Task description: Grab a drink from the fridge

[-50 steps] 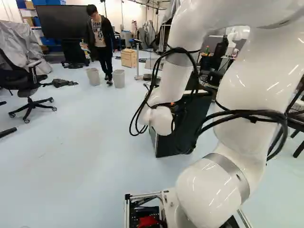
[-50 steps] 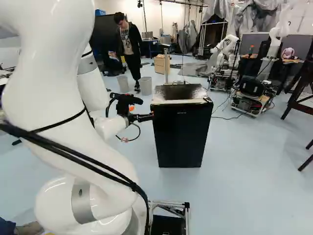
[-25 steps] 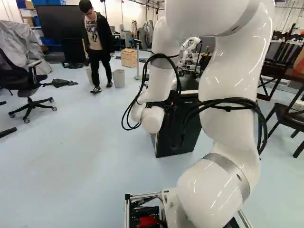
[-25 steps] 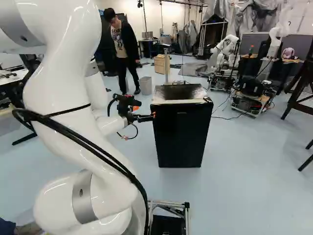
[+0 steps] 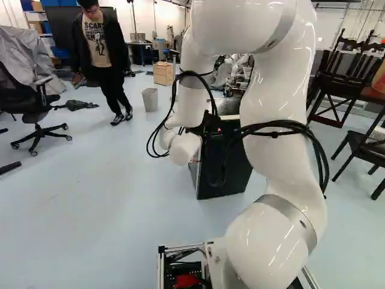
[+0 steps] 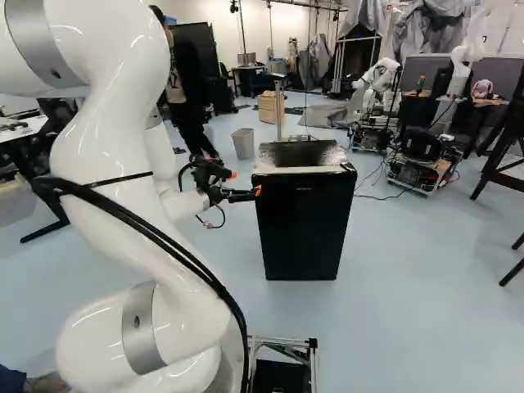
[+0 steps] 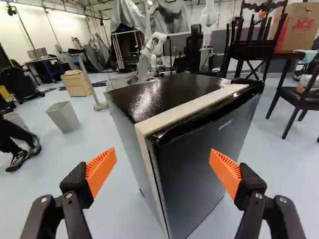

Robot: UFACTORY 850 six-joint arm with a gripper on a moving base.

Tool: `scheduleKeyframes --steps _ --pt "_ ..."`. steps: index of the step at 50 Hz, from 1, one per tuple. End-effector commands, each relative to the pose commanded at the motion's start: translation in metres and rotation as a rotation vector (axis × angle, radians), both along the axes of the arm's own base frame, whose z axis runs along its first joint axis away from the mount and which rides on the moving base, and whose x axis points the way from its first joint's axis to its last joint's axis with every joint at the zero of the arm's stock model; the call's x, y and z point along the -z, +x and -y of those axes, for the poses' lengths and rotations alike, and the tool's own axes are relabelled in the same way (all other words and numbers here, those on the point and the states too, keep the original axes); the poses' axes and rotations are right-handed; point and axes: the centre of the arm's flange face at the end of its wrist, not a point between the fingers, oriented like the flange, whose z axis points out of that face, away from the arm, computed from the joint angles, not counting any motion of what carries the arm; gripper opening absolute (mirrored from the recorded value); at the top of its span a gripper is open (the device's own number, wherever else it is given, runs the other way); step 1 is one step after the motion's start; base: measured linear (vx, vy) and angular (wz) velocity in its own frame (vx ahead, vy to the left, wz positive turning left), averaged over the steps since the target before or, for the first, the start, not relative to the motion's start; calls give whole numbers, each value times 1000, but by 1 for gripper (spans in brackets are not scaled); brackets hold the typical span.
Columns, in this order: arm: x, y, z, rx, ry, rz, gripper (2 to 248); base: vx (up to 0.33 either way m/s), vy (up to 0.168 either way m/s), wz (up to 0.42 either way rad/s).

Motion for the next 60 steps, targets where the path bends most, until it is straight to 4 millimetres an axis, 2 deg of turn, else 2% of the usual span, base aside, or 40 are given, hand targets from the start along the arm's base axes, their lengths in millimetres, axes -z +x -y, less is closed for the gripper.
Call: scheduleKeyframes --steps 16,28,47,60 --pt "3 20 -12 104 25 21 247 0 0 0" --pt "6 37 -15 199 49 36 247 0 0 0" --pt "9 42 -11 302 71 37 247 0 0 0" --pt "23 47 -12 308 59 18 247 0 0 0"
